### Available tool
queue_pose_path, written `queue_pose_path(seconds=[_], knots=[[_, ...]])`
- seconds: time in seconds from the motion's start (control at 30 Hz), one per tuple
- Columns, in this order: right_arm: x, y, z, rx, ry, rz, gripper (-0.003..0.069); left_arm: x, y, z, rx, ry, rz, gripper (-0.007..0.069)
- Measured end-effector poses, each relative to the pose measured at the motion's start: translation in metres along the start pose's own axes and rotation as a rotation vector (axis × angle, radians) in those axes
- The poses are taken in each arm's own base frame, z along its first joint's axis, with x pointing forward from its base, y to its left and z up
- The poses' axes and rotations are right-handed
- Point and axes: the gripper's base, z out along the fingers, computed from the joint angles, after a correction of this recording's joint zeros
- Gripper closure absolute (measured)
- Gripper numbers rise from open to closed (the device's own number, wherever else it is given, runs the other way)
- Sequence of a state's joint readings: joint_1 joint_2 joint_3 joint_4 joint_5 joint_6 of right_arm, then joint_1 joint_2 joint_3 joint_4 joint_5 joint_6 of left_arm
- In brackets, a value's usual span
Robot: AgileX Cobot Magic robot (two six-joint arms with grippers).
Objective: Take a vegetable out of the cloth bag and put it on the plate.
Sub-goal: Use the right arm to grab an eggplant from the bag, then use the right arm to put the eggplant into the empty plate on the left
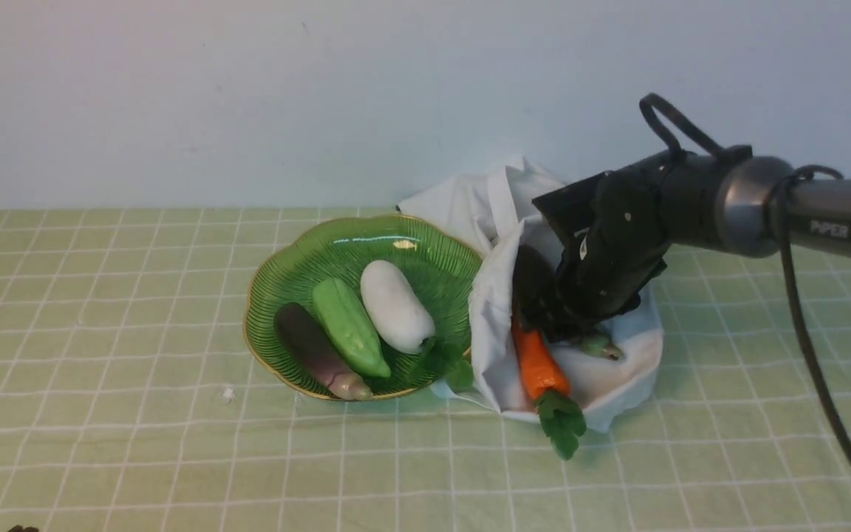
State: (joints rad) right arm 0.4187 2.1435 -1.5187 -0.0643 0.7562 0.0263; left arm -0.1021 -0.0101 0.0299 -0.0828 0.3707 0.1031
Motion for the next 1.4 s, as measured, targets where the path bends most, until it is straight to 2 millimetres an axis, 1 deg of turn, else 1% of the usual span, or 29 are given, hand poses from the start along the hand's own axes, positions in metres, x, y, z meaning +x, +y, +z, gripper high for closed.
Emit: queue_pose_path(seconds=[0.1, 0.2, 0.23, 0.33, 0.43, 0.5, 0.53, 0.57, 0.6, 0.67, 0.7, 0.73, 0.8, 0.83, 0.87, 0.9, 0.93, 1.0, 1.03, 1.1, 1.17, 1.2, 1.23, 1.27, 1.3, 1.33, 1.37, 1.4], knots=[[0.001, 0.0, 0.004, 0.002, 0.005, -0.002, 0.0295, 0.0, 0.0, 0.0, 0.0, 0.0, 0.0, 0.0629], [0.0, 0.0, 0.002, 0.006, 0.02, -0.005, 0.0336, 0.0, 0.0, 0.0, 0.0, 0.0, 0.0, 0.0629], [0.0, -0.001, 0.001, 0.009, 0.035, -0.008, 0.035, 0.0, 0.0, 0.0, 0.0, 0.0, 0.0, 0.0629], [-0.002, -0.003, -0.013, 0.023, 0.087, -0.021, 0.0351, 0.0, 0.0, 0.0, 0.0, 0.0, 0.0, 0.0629], [-0.004, -0.006, -0.041, 0.036, 0.128, -0.024, 0.0351, 0.0, 0.0, 0.0, 0.0, 0.0, 0.0, 0.0629], [-0.005, -0.008, -0.072, 0.041, 0.13, -0.02, 0.0351, 0.0, 0.0, 0.0, 0.0, 0.0, 0.0, 0.0629], [-0.005, -0.008, -0.075, 0.042, 0.131, -0.02, 0.0351, 0.0, 0.0, 0.0, 0.0, 0.0, 0.0, 0.0629], [-0.003, -0.01, -0.099, 0.043, 0.135, -0.014, 0.0351, 0.0, 0.0, 0.0, 0.0, 0.0, 0.0, 0.0629], [-0.002, -0.01, -0.113, 0.039, 0.13, -0.007, 0.0351, 0.0, 0.0, 0.0, 0.0, 0.0, 0.0, 0.0629], [-0.001, -0.009, -0.134, 0.018, 0.102, 0.011, 0.0351, 0.0, 0.0, 0.0, 0.0, 0.0, 0.0, 0.0629], [0.0, -0.008, -0.149, -0.003, 0.072, 0.024, 0.0351, 0.0, 0.0, 0.0, 0.0, 0.0, 0.0, 0.0629], [0.0, -0.008, -0.151, -0.003, 0.066, 0.025, 0.0351, 0.0, 0.0, 0.0, 0.0, 0.0, 0.0, 0.0629], [0.006, -0.004, -0.173, -0.056, 0.032, 0.054, 0.0351, 0.0, 0.0, 0.0, 0.0, 0.0, 0.0, 0.0629], [0.013, 0.004, -0.187, -0.118, 0.015, 0.075, 0.0351, 0.0, 0.0, 0.0, 0.0, 0.0, 0.0, 0.0629], [0.016, 0.008, -0.194, -0.149, 0.006, 0.084, 0.0351, 0.0, 0.0, 0.0, 0.0, 0.0, 0.0, 0.0629], [0.017, 0.011, -0.195, -0.158, 0.008, 0.082, 0.0351, 0.0, 0.0, 0.0, 0.0, 0.0, 0.0, 0.0629], [0.021, 0.022, -0.204, -0.218, -0.002, 0.074, 0.0351, 0.0, 0.0, 0.0, 0.0, 0.0, 0.0, 0.0629], [0.02, 0.042, -0.212, -0.303, -0.048, 0.055, 0.0351, 0.0, 0.0, 0.0, 0.0, 0.0, 0.0, 0.0629], [0.016, 0.053, -0.213, -0.338, -0.091, 0.048, 0.0351, 0.0, 0.0, 0.0, 0.0, 0.0, 0.0, 0.0629], [0.007, 0.072, -0.209, -0.379, -0.169, 0.045, 0.0351, 0.0, 0.0, 0.0, 0.0, 0.0, 0.0, 0.0629], [-0.003, 0.088, -0.195, -0.397, -0.222, 0.057, 0.0351, 0.0, 0.0, 0.0, 0.0, 0.0, 0.0, 0.0629], [-0.008, 0.093, -0.189, -0.397, -0.238, 0.063, 0.0351, 0.0, 0.0, 0.0, 0.0, 0.0, 0.0, 0.0629], [-0.016, 0.098, -0.174, -0.389, -0.249, 0.074, 0.0351, 0.0, 0.0, 0.0, 0.0, 0.0, 0.0, 0.0629], [-0.019, 0.099, -0.173, -0.389, -0.26, 0.081, 0.0351, 0.0, 0.0, 0.0, 0.0, 0.0, 0.0, 0.0629], [-0.032, 0.103, -0.149, -0.369, -0.272, 0.109, 0.0351, 0.0, 0.0, 0.0, 0.0, 0.0, 0.0, 0.0629], [-0.034, 0.103, -0.147, -0.368, -0.279, 0.119, 0.0351, 0.0, 0.0, 0.0, 0.0, 0.0, 0.0, 0.0629], [-0.044, 0.106, -0.123, -0.346, -0.281, 0.139, 0.0351, 0.0, 0.0, 0.0, 0.0, 0.0, 0.0, 0.0629], [-0.054, 0.107, -0.106, -0.316, -0.296, 0.142, 0.0351, 0.0, 0.0, 0.0, 0.0, 0.0, 0.0, 0.0629]])
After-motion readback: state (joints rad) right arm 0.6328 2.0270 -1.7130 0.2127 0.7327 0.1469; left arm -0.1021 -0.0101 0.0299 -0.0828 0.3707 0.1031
